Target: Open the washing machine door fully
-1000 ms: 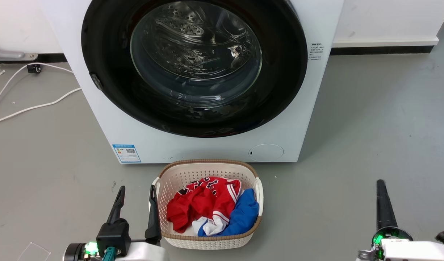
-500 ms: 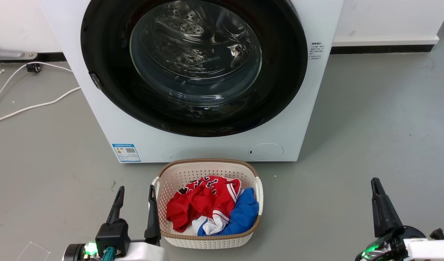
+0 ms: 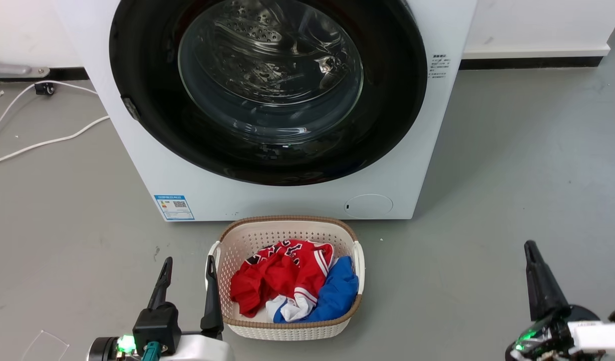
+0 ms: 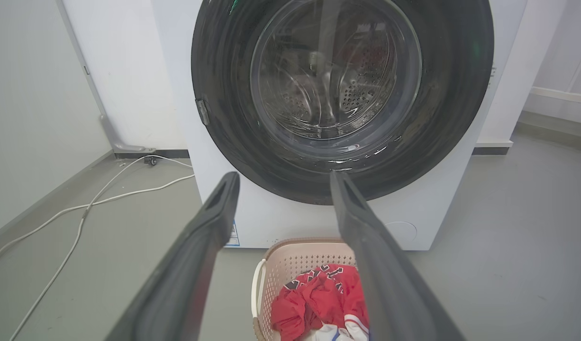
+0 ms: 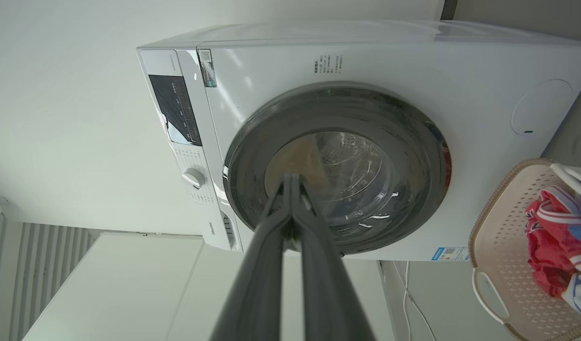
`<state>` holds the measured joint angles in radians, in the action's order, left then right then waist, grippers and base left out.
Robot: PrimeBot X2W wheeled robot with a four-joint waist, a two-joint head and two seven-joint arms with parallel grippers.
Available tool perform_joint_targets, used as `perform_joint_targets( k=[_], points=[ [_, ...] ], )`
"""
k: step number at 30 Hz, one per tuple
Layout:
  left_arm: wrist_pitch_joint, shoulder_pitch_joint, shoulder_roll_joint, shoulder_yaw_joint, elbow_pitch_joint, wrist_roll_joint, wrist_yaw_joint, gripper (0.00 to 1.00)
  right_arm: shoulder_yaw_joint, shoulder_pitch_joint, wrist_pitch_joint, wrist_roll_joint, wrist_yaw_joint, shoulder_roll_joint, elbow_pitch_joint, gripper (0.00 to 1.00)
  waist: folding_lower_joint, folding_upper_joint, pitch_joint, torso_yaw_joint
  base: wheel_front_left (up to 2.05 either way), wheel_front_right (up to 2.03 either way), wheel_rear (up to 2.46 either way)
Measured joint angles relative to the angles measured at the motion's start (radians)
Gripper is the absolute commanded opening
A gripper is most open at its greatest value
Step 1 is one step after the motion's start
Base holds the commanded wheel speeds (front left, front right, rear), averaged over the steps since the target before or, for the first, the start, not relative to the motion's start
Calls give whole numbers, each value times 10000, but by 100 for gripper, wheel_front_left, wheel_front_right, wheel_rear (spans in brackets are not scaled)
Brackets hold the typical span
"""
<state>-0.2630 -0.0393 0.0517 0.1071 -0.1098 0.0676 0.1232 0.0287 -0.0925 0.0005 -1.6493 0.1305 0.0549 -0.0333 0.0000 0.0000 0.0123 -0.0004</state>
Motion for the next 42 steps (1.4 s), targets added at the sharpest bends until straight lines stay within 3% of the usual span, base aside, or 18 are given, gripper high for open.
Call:
perform_joint_targets(
  k=[6, 19, 42],
  points=[
    [0, 91, 0, 35, 44, -12, -2, 100, 368, 1252, 58, 313, 0, 79, 663, 0, 1, 0, 279, 0, 0, 0, 0],
    [0, 807, -2, 79, 115, -79, -86, 100, 541, 4944, -180, 1147, 0, 909, 2857, 0, 1, 0, 1432, 166, 0, 0, 0],
    [0, 2433, -2, 159, 752, -203, -117, 100, -794, 10520, -247, 2123, 0, 2506, 5992, 0, 2, 0, 4037, 819, 0, 0, 0]
  ],
)
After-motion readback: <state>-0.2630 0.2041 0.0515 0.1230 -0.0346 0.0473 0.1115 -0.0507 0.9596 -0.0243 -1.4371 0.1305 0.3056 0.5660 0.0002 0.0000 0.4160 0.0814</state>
